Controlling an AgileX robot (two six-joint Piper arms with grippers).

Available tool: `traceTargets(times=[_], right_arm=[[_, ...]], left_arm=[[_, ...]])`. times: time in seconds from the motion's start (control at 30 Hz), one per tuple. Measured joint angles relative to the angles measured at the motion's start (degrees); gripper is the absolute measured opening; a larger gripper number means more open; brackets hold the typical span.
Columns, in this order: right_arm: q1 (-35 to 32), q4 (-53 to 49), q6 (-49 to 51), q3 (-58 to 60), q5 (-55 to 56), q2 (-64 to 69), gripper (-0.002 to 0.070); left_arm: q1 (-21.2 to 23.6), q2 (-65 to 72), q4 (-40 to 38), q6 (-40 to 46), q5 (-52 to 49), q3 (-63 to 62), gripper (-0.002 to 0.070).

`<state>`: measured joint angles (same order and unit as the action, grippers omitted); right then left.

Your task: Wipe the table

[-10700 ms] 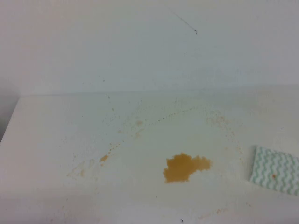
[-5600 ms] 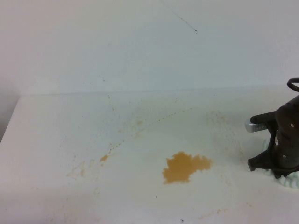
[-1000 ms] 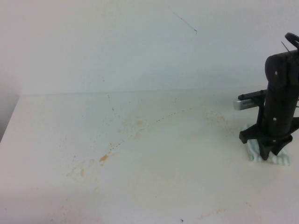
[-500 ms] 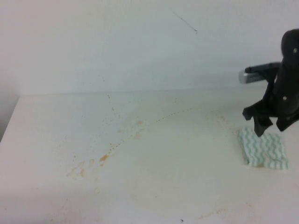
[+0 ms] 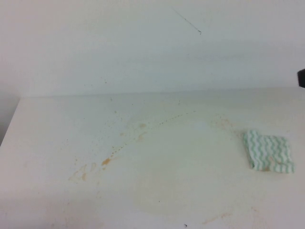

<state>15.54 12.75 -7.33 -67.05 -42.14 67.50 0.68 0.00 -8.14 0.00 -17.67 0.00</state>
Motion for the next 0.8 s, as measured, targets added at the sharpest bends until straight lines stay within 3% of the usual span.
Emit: traceTargets(times=[0.23, 0.53, 0.8], right_arm=[[0.25, 0.14, -0.71, 10.53, 2.07, -19.85, 0.0003], [0.25, 6.87, -9.68, 25.67, 6.73, -41.02, 0.0003], [0.25, 7.15, -10.87, 31.09, 8.2, -44.95, 0.0001]], left_arm=[[0.0, 0.0, 0.0, 0.0, 0.0, 0.0, -0.0004], [0.0, 0.0, 0.0, 0.0, 0.0, 0.0, -0.0004], [0.0, 0.0, 0.0, 0.0, 0.0, 0.0, -0.0004]])
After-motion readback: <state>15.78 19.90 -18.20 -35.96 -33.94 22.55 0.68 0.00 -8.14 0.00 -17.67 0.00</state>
